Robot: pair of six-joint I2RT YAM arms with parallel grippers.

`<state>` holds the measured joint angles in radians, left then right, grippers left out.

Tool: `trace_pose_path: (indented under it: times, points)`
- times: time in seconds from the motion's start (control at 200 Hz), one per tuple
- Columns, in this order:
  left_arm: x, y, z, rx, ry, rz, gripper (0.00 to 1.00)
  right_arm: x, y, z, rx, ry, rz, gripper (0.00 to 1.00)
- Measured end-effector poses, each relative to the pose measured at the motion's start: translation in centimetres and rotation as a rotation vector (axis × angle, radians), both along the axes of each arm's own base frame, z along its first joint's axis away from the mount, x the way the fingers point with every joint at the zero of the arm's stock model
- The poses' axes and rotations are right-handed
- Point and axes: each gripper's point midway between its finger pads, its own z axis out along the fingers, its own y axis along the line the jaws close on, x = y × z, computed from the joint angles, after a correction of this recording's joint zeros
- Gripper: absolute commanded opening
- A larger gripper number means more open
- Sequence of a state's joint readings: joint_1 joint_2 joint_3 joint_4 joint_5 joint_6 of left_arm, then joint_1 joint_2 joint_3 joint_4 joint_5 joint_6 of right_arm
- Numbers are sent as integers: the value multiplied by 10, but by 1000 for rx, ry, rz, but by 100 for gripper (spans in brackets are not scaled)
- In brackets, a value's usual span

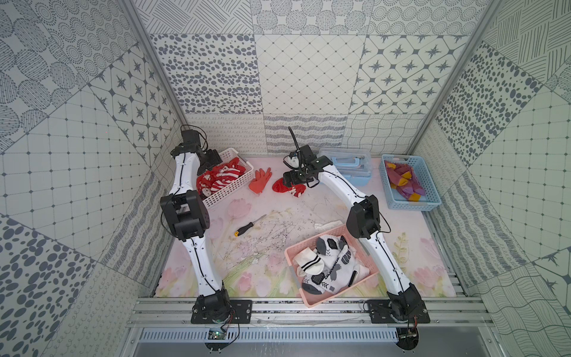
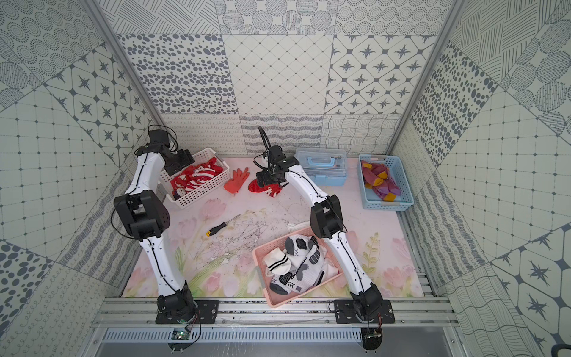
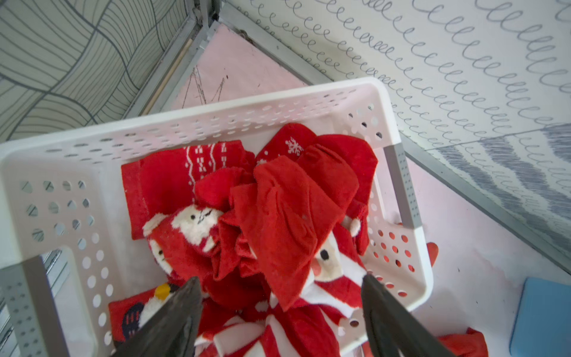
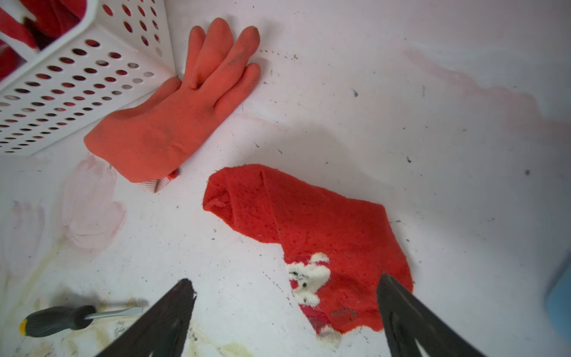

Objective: Sort the socks into the basket by color
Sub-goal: Pick up the sock from the center of the board.

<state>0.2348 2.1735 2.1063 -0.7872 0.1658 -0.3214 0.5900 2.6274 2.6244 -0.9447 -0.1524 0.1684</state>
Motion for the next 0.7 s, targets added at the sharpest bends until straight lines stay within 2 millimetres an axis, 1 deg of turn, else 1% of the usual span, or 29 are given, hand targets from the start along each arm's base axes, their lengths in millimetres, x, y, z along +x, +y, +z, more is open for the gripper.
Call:
trace_pose_path:
  times: [0.115, 0.2, 0.295, 0.415, 0.5, 0.695]
  points:
    - [-17, -5, 10, -7, -14, -6, 81, 7, -1, -4, -44, -51, -7, 95]
    - [-25, -10, 18, -16, -37, -16, 81, 12, -3, -13, -72, -67, -18, 95]
    - [-38, -18, 23, -34, -51, -29, 81, 14, -4, -29, -106, -69, -20, 94]
    - [-54, -32, 28, -56, -62, -51, 81, 15, -8, -46, -137, -57, -26, 89]
    - [-65, -45, 32, -73, -71, -76, 81, 15, -10, -52, -153, -55, -27, 81]
    - [-87, -75, 48, -95, -110, -139, 81, 14, -12, -67, -168, -44, -30, 52]
